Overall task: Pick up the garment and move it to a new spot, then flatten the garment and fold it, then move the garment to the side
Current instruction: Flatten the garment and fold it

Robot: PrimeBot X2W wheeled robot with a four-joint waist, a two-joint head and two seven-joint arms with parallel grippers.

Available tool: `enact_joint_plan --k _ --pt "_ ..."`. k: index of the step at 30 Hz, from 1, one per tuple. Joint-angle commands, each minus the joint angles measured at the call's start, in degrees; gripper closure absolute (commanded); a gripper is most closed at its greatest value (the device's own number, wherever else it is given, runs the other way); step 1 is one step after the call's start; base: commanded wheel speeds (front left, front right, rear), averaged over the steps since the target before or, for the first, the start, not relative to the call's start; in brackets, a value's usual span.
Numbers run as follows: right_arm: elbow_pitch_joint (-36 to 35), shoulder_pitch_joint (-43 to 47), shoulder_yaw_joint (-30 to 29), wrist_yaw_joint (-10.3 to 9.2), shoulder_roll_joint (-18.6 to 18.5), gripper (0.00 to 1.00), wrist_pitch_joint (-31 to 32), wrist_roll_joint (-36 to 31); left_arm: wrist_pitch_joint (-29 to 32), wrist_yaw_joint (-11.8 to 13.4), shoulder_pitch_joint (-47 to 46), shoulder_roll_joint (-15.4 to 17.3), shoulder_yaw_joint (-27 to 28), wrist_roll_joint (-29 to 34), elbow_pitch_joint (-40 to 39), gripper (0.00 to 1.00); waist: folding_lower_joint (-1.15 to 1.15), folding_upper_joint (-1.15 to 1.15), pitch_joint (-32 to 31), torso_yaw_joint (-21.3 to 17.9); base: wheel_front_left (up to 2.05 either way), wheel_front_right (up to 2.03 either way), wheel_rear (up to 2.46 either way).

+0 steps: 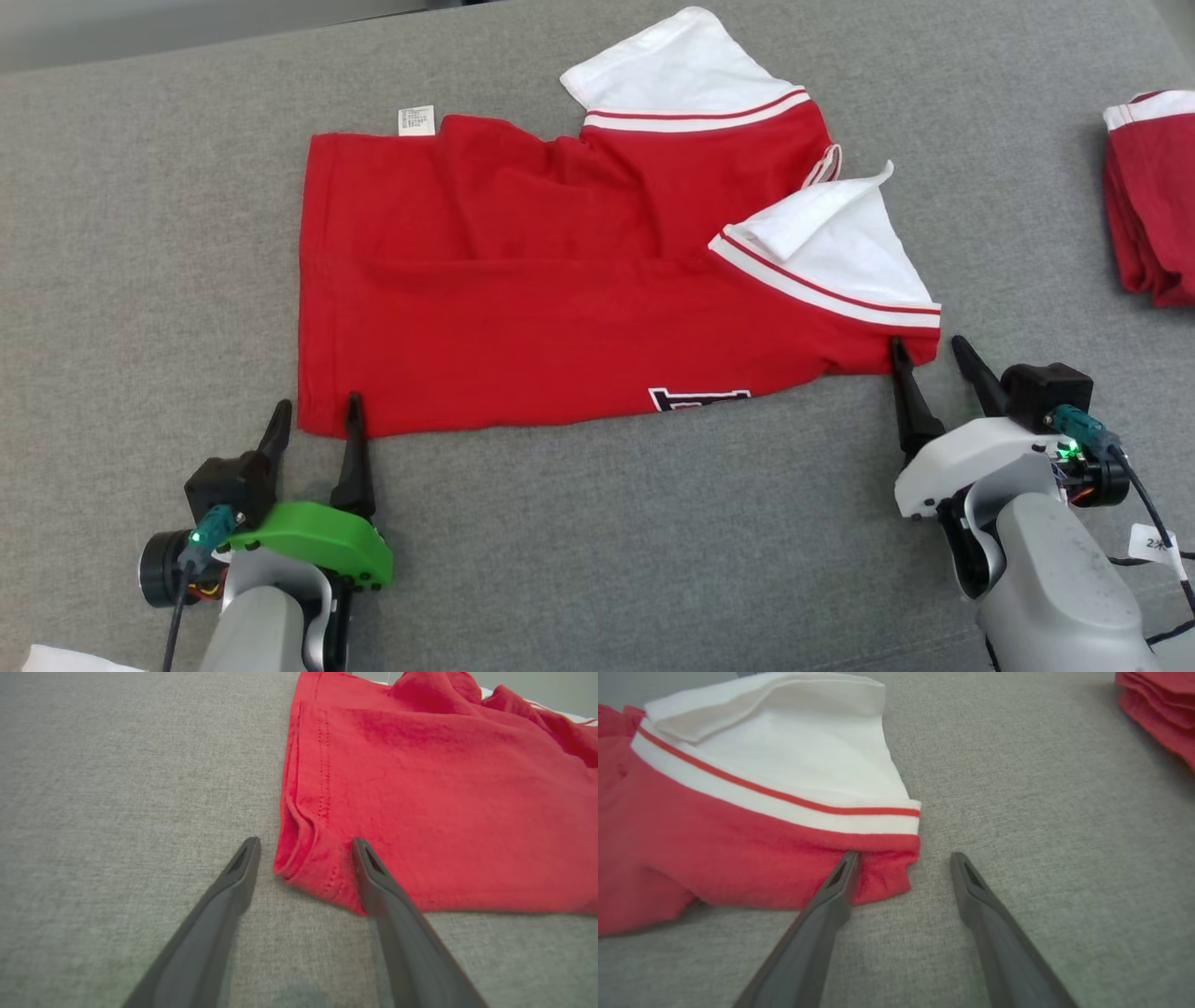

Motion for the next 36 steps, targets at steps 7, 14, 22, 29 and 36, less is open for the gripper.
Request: enact_joint_plan --k 7,14,22,29,36 --pt "3.88 -1.47 2.10 -0.04 0.17 0.64 0.35 0.97 0.71 -0.22 -1.12 0.18 -1.04 0.31 6.89 0.00 0.00 0.00 0.42 0.32 0.00 0.00 0.00" --pt "2.85 -1.47 2.49 -0.05 -0.06 1.00 0.29 3.32 0.61 -0.17 -1.33 0.11 -2.09 -1.28 6.21 1.00 0.00 0.00 -0.60 0.53 0.00 0.00 0.00" --pt "-5.40 0.91 0.22 -0.06 -0.14 1.00 0.11 6.31 0.16 -0.06 1.15 0.31 1.46 -3.49 -5.10 1.00 0.00 0.00 -4.84 1.20 0.00 0.00 0.00" --pt "-8.98 8.03 -1.81 -0.10 -0.24 1.00 0.11 8.57 0.16 0.98 8.73 0.33 2.11 -6.72 -11.32 1.00 0.00 0.00 -10.50 2.00 0.00 0.00 0.00" --pt "-8.55 16.51 -2.07 -0.11 -0.29 1.00 0.11 9.47 0.16 3.41 17.71 0.35 -1.26 -10.28 -10.03 1.00 0.00 0.00 -13.17 2.74 0.00 0.00 0.00"
